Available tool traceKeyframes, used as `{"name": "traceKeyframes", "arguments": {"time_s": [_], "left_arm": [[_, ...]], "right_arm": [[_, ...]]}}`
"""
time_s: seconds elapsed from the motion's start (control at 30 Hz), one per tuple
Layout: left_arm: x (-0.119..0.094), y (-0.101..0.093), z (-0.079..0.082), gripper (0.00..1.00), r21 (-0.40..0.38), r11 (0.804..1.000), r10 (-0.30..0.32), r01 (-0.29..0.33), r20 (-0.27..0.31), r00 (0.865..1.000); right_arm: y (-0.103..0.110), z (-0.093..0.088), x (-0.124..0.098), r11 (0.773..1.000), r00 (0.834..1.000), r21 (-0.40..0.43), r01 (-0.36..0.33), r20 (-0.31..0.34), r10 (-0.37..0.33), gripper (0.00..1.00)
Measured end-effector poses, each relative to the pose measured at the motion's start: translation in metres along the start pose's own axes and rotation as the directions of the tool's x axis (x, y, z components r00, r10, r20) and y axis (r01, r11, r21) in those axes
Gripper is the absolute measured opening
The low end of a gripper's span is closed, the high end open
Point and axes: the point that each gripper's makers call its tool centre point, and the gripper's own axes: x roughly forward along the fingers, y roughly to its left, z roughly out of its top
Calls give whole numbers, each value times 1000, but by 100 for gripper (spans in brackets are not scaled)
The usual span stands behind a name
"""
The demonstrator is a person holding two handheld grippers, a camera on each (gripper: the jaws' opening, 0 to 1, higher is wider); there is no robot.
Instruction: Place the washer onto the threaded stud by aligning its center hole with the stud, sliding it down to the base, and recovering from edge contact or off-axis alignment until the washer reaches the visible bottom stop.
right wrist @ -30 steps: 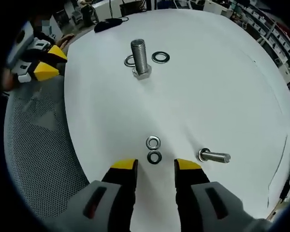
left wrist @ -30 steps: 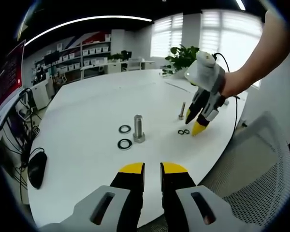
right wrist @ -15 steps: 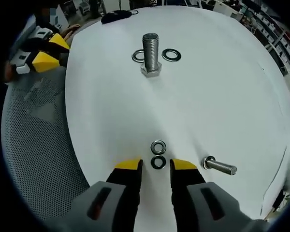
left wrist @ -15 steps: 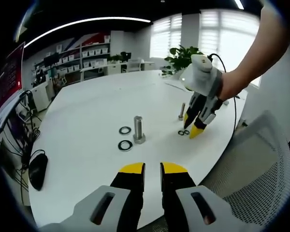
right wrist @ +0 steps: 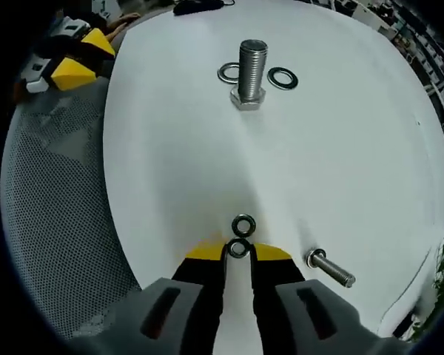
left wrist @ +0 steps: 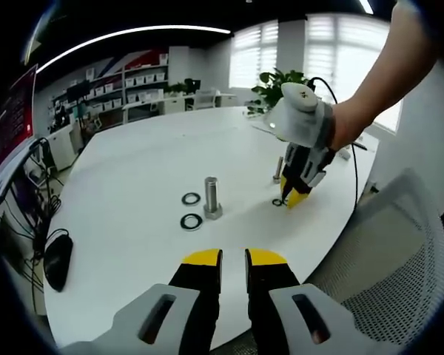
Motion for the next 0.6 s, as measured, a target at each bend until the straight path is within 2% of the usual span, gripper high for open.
{"name": "traceKeyframes", "arguments": {"time_s": [0.1,0.2,0.27,0.3,0.43,0.53,0.6], "left_arm": [[0,0,0,10,1,1000,1,-1,0,1000],[0,0,0,10,0,1000,2,-2,-2,1000],[0,1,0,10,1,1000,3,-3,-2,1000],[0,1,0,10,1,1000,4,-4,-2,1000],[0,0,1,10,2,1000,4,-4,3,1000],[0,1,1,10,2,1000,6,-6,4,1000],[-1,1,1,10,1,1000,7,-7,6,1000]], "right_arm": [[0,1,1,1000,998,-5,11,-60,-11,15],[-1,0,1,994,995,105,20,-100,-10,15],[-1,0,0,977,995,210,31,-104,-10,15],[-2,0,0,973,994,230,36,-108,-11,15],[0,1,1,990,990,125,60,-134,-43,16],[1,0,-1,990,991,129,62,-123,-46,15],[0,1,-1,980,995,186,76,-77,-63,15]]}}
